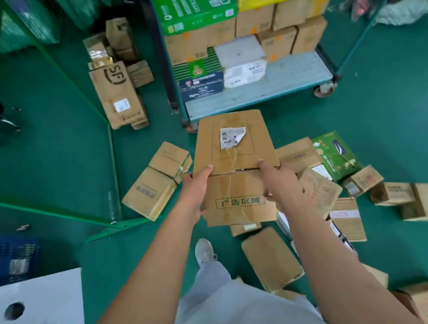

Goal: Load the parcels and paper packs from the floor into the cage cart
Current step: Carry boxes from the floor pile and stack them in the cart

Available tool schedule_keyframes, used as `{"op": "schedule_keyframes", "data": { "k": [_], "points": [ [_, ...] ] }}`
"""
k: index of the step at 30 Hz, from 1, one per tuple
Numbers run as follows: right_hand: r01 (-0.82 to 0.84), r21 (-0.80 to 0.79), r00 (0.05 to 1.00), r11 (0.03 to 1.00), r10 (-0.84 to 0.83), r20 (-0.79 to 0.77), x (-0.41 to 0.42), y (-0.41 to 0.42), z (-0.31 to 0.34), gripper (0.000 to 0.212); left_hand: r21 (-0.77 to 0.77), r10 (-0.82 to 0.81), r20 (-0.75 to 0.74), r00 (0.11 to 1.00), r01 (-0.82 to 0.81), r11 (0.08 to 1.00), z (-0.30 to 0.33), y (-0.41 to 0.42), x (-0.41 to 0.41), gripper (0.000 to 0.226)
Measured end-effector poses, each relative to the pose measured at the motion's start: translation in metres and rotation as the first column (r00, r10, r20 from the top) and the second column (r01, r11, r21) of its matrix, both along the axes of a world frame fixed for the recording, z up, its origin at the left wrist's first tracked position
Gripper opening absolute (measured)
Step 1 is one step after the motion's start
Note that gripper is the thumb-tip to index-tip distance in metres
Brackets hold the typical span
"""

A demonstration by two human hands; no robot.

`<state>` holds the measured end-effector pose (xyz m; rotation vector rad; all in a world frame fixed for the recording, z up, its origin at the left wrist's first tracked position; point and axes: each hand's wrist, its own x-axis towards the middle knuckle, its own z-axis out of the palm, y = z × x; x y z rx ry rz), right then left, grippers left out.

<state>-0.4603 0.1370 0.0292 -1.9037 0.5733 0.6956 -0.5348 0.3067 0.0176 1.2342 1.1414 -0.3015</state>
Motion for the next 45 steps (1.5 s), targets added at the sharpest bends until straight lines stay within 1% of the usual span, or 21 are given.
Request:
{"op": "schedule_keyframes", "data": {
  "k": [2,3,6,10,13,18,23,27,32,33,36,37,40,41,43,45],
  "points": [
    [-0.008,0.021,1.000,1.000,0.009,-0.006,0.005,0.032,0.007,0.040,0.029,0.002,0.020,1.000,-0.002,1.000,0.011,0.035,0.008,0.049],
    [-0.012,0.027,1.000,1.000,0.012,0.000,0.006,0.044,0.011,0.039,0.040,0.001,0.032,0.999,-0.002,0.999,0.017,0.047,0.011,0.050],
    [-0.009,0.015,1.000,1.000,0.009,-0.012,0.009,0.074,0.026,0.045,0.058,-0.012,0.067,0.998,0.008,0.998,0.028,0.080,0.019,0.050],
    [-0.045,-0.057,0.997,0.997,0.048,0.059,0.021,0.092,0.041,0.049,0.067,-0.024,0.122,0.992,0.016,0.998,0.037,0.100,0.034,0.055],
    [-0.068,-0.059,0.992,0.996,0.074,0.099,0.035,0.101,0.047,0.046,0.068,-0.018,0.145,0.989,0.008,0.998,0.039,0.108,0.046,0.052],
    [-0.045,-0.050,0.995,0.998,0.049,0.089,0.064,0.111,0.048,0.042,0.100,-0.058,0.148,0.987,0.044,0.994,0.039,0.117,0.075,0.045],
    [-0.028,-0.039,0.996,0.999,0.031,0.084,0.109,0.128,0.043,0.051,0.130,-0.081,0.132,0.988,0.064,0.989,0.034,0.132,0.122,0.043],
    [-0.042,-0.048,0.995,0.998,0.046,0.094,0.168,0.140,0.041,0.050,0.146,-0.103,0.136,0.985,0.083,0.986,0.035,0.147,0.182,0.041],
    [-0.020,-0.055,0.995,0.998,0.026,0.099,0.278,0.146,0.039,0.054,0.205,-0.176,0.157,0.972,0.143,0.968,0.032,0.158,0.300,0.044],
    [-0.016,-0.052,0.994,0.999,0.021,0.105,0.305,0.148,0.040,0.057,0.207,-0.178,0.156,0.972,0.145,0.968,0.033,0.159,0.327,0.043],
    [-0.025,-0.037,0.994,0.999,0.029,0.105,0.379,0.151,0.046,0.077,0.204,-0.162,0.168,0.972,0.126,0.971,0.041,0.161,0.399,0.044],
    [-0.018,-0.021,0.994,1.000,0.020,0.107,0.405,0.151,0.050,0.076,0.206,-0.162,0.181,0.970,0.123,0.971,0.047,0.163,0.426,0.045],
    [0.017,0.024,0.992,1.000,-0.020,0.127,0.466,0.152,0.058,0.055,0.207,-0.172,0.191,0.966,0.132,0.969,0.058,0.170,0.488,0.052],
    [0.027,0.035,0.991,0.999,-0.032,0.131,0.483,0.153,0.061,0.051,0.209,-0.175,0.197,0.965,0.134,0.969,0.061,0.171,0.505,0.054],
    [0.035,0.059,0.988,0.998,-0.044,0.146,0.519,0.155,0.065,0.050,0.206,-0.173,0.222,0.959,0.128,0.970,0.065,0.172,0.540,0.049],
    [0.041,0.087,0.987,0.995,-0.054,0.149,0.549,0.158,0.069,0.054,0.205,-0.174,0.236,0.956,0.126,0.971,0.071,0.173,0.569,0.042]
  ]
}}
